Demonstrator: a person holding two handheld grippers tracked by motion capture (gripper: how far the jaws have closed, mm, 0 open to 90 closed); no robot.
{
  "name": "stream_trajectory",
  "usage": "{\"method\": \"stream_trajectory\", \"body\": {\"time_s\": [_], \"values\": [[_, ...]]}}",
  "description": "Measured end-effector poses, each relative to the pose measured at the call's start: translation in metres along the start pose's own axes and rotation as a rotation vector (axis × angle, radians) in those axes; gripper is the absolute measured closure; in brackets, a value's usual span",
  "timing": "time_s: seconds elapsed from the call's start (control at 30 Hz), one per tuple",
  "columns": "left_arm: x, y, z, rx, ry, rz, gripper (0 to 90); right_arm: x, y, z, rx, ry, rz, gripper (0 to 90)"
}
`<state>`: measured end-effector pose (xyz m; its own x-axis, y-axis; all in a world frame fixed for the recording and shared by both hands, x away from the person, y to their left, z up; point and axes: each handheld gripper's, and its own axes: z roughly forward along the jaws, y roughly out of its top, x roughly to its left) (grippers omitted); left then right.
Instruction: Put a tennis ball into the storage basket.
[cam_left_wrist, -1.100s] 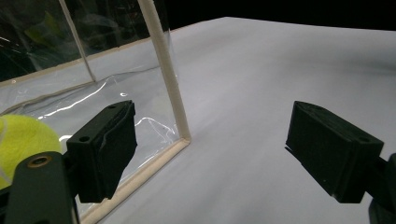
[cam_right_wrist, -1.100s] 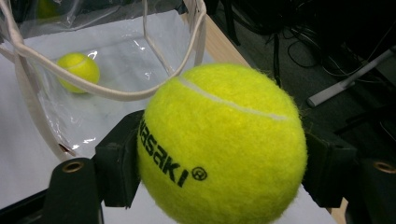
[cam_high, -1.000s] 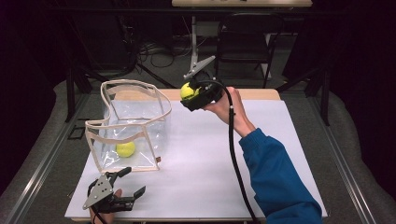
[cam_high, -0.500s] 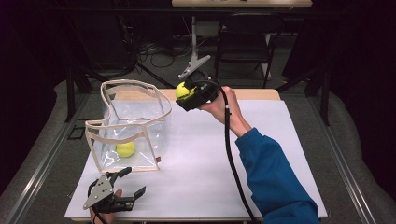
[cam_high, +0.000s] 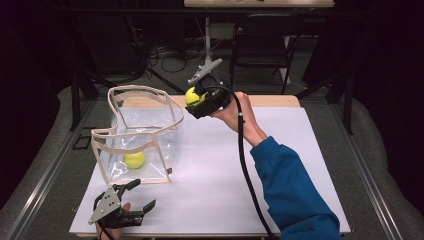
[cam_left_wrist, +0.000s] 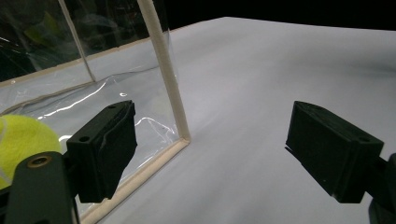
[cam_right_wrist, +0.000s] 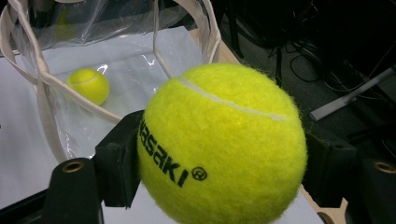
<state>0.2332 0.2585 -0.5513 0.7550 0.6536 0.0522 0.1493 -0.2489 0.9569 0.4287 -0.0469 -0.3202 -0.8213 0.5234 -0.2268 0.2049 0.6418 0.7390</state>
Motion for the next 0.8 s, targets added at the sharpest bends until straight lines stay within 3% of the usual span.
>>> {"method": "stream_trajectory", "body": {"time_s": [0.8], "values": [[0.0, 0.0004, -0.0003, 0.002, 0.003, 0.005, 15.8, 0.0071, 0.0088, 0.0052, -0.013, 0.007, -0.018, 26.3]]}}
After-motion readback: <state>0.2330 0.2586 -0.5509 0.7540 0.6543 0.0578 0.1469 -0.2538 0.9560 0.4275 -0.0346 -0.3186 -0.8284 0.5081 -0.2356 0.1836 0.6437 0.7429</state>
